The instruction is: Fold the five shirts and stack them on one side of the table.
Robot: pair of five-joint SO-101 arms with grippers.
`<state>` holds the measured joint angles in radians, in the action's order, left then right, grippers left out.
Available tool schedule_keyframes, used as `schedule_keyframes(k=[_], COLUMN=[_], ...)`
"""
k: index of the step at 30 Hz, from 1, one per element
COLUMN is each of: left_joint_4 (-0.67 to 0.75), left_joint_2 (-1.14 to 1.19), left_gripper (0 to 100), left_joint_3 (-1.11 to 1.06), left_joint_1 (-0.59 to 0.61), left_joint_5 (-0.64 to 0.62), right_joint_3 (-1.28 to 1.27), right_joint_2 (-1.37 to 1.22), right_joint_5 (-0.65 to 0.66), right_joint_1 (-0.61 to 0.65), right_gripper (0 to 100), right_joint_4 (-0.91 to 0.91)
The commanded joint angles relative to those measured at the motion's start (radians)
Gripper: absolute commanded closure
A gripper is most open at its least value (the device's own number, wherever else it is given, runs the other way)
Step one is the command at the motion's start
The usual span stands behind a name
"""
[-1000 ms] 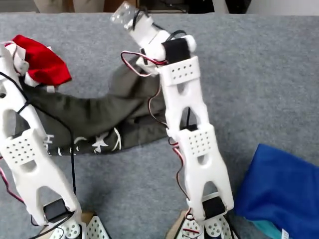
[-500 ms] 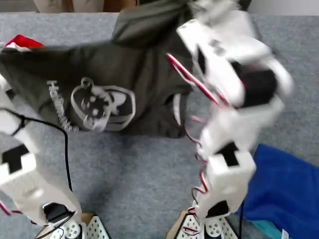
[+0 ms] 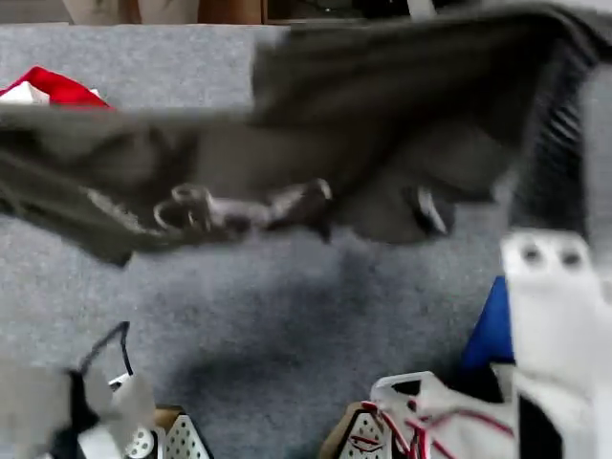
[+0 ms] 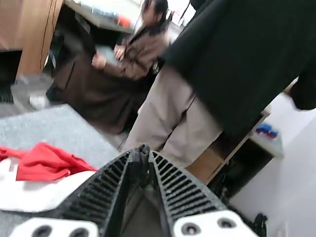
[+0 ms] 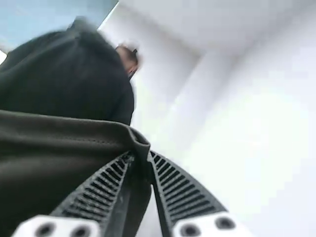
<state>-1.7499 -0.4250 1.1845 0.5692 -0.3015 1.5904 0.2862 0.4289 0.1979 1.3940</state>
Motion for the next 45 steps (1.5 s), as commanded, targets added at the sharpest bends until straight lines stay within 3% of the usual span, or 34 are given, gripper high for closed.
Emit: schedule_keyframes(k=[1,11,16,22,27,32,41,45], left_joint_4=[-0.011,0.028,0.307,0.756,1.103,1.223,1.218,1.105], left_joint_2=[-0.143,-0.398,-0.398,-0.380,-0.231,0.008,0.443,0.604], left_gripper=[98,98,98,98,98,98,98,98], left_joint_3=[-0.155,-0.654,-1.042,-1.442,-1.616,-1.499,-1.023,-0.789], left_joint_1=[0.011,-0.031,0.005,-0.041,-0.150,-0.161,-0.187,-0.198], left_joint_5=[-0.005,-0.008,-0.037,-0.038,0.080,0.083,0.087,0.087], right_joint_3=[-0.093,-0.550,-0.803,-1.087,-1.213,-1.196,-1.090,-0.951], right_joint_2=[0.076,0.246,0.213,0.124,0.018,-0.087,-0.335,-0.458], right_joint_5=[0.011,-0.023,-0.031,-0.049,-0.066,-0.066,-0.061,-0.060], right_joint_1=[-0.013,-0.012,-0.005,-0.004,-0.004,-0.005,-0.019,-0.028], right_gripper=[99.3,99.3,99.3,99.3,99.3,99.3,99.3,99.3], right_joint_4=[-0.041,-0.041,-0.087,-0.305,-0.514,-0.597,-0.775,-0.775])
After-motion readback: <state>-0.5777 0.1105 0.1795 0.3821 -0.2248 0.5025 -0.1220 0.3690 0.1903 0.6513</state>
